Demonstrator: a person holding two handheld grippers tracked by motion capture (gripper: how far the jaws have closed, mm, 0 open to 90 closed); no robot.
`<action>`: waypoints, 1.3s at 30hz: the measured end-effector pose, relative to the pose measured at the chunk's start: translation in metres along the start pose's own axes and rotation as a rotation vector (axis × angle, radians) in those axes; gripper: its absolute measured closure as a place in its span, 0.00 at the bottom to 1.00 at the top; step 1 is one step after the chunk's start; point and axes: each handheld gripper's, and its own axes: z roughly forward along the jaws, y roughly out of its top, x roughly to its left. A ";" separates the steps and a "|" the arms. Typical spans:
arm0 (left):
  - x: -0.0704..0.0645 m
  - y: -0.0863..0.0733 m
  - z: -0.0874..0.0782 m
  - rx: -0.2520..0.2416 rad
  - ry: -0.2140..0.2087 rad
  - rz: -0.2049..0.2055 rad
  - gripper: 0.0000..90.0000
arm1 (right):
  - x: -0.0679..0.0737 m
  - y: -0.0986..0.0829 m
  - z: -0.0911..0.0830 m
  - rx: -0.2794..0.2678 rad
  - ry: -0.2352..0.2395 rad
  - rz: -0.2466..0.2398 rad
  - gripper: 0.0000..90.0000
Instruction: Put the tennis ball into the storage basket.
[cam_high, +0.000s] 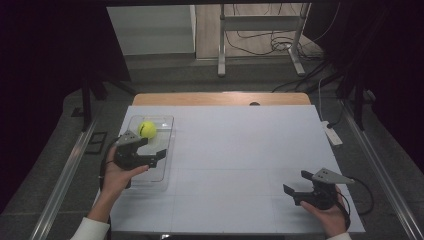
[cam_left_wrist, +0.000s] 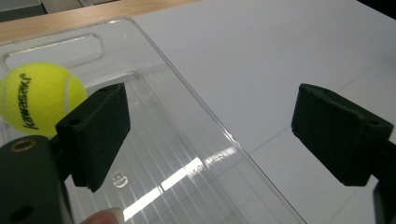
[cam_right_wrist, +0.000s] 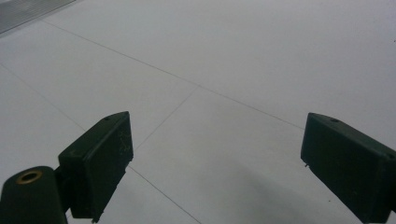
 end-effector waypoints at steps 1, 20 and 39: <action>-0.002 -0.003 -0.001 0.001 -0.006 0.004 0.14 | 0.000 0.000 0.000 0.000 0.000 -0.001 0.11; -0.031 -0.044 -0.008 0.004 -0.035 0.052 0.15 | -0.001 0.000 -0.001 0.000 -0.004 0.003 0.11; -0.041 -0.055 -0.007 0.015 -0.033 0.076 0.15 | -0.001 0.001 -0.003 -0.012 -0.007 0.000 0.11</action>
